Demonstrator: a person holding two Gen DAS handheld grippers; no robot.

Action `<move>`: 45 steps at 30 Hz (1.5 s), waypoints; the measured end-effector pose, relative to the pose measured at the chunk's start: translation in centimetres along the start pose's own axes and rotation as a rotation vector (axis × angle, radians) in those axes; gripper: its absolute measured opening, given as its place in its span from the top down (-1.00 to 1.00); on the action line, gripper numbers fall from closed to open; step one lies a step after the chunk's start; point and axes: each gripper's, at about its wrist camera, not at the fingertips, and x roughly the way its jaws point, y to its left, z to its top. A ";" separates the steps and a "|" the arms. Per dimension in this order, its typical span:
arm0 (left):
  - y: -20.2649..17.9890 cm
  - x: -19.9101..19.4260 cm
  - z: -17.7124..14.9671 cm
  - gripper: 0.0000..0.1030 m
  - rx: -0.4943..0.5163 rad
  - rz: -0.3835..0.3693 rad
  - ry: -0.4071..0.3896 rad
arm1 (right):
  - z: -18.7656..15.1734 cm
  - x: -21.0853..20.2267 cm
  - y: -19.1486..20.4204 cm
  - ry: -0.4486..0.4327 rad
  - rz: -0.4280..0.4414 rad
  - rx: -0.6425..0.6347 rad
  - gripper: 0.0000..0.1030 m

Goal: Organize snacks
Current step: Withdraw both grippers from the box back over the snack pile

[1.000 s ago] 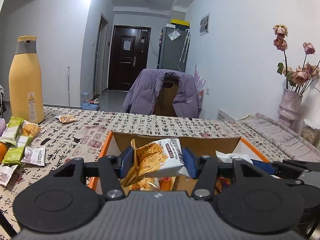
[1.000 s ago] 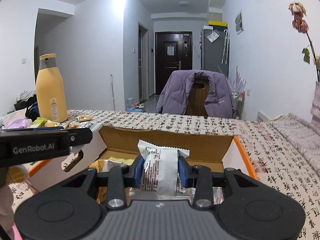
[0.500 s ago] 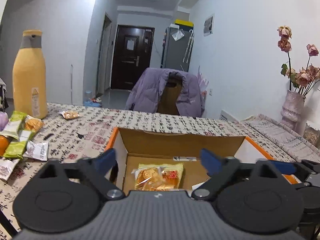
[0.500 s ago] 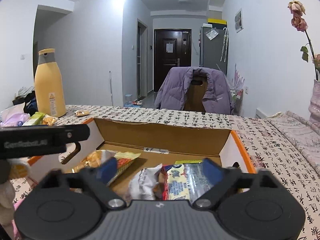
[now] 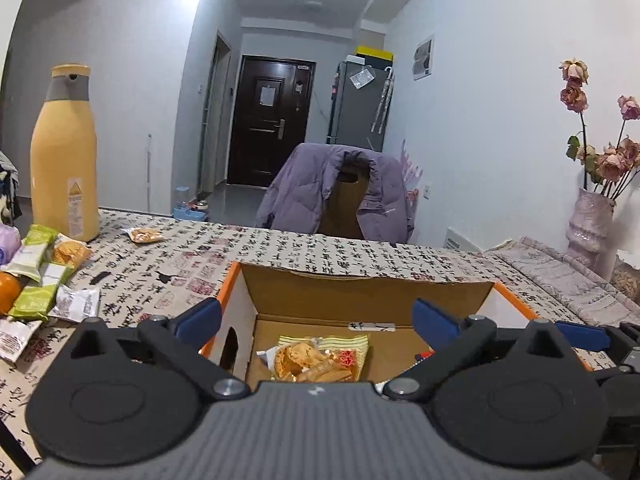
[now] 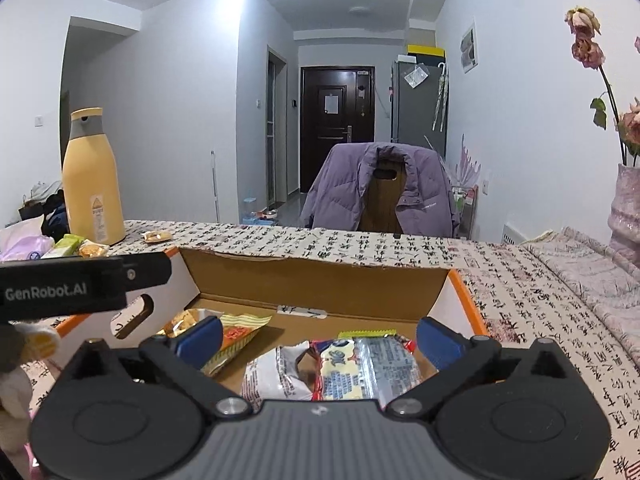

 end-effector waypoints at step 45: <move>-0.7 -15.6 -4.7 -1.00 0.017 -0.010 0.041 | -6.3 -16.5 -0.8 0.028 -0.051 -0.026 -1.00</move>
